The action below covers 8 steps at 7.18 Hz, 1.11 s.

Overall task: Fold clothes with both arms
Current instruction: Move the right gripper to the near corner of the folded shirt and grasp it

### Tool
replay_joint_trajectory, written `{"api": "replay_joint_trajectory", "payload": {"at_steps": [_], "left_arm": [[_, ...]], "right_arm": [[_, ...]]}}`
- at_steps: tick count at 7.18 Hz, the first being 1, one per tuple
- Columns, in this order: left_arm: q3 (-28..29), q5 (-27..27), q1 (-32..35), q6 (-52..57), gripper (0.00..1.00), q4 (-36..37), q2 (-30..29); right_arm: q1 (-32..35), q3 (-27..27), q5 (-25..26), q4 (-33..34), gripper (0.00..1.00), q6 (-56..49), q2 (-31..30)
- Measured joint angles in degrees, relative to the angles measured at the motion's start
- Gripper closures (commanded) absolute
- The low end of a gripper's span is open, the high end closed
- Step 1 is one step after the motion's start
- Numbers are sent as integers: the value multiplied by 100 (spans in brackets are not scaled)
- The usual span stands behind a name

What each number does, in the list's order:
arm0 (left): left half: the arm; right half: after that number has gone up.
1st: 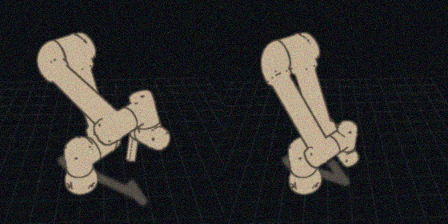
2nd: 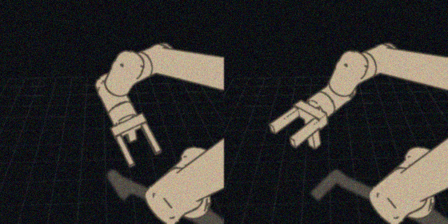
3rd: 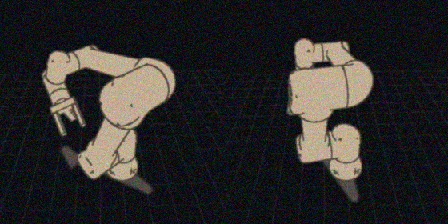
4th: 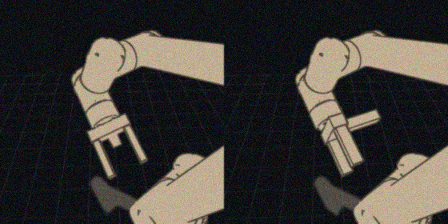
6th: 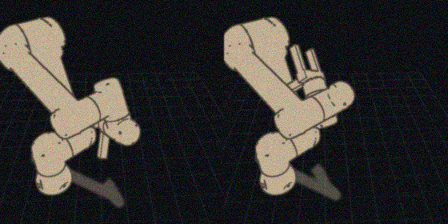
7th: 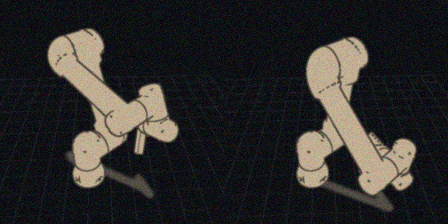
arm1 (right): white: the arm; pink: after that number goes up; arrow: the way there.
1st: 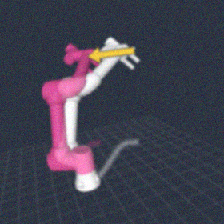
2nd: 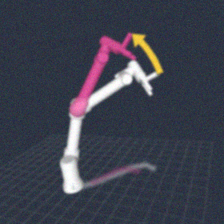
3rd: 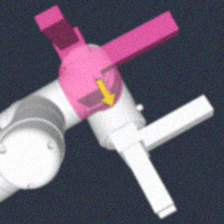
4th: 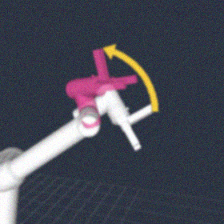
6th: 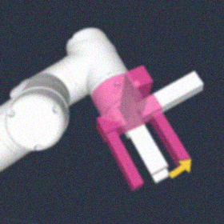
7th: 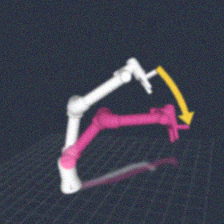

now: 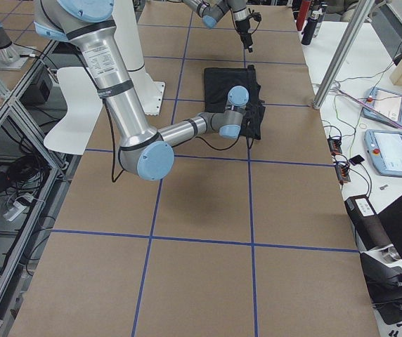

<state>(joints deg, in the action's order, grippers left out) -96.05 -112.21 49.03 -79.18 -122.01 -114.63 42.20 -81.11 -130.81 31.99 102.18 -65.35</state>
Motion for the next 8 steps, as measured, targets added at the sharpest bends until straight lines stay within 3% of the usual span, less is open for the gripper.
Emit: {"api": "replay_joint_trajectory", "payload": {"at_steps": [2, 4, 8], "left_arm": [[-415, -2, 6, -14, 0, 247, 3], [-657, -2, -16, -38, 0, 449, -3], [-732, -10, -31, -78, 0, 485, -13]], "right_arm": [[-423, -404, 298, 377, 0, 27, -221], [-597, -1112, 384, 1343, 0, 8, -396], [-899, -1222, 974, 1631, 0, -222, -665]]}}
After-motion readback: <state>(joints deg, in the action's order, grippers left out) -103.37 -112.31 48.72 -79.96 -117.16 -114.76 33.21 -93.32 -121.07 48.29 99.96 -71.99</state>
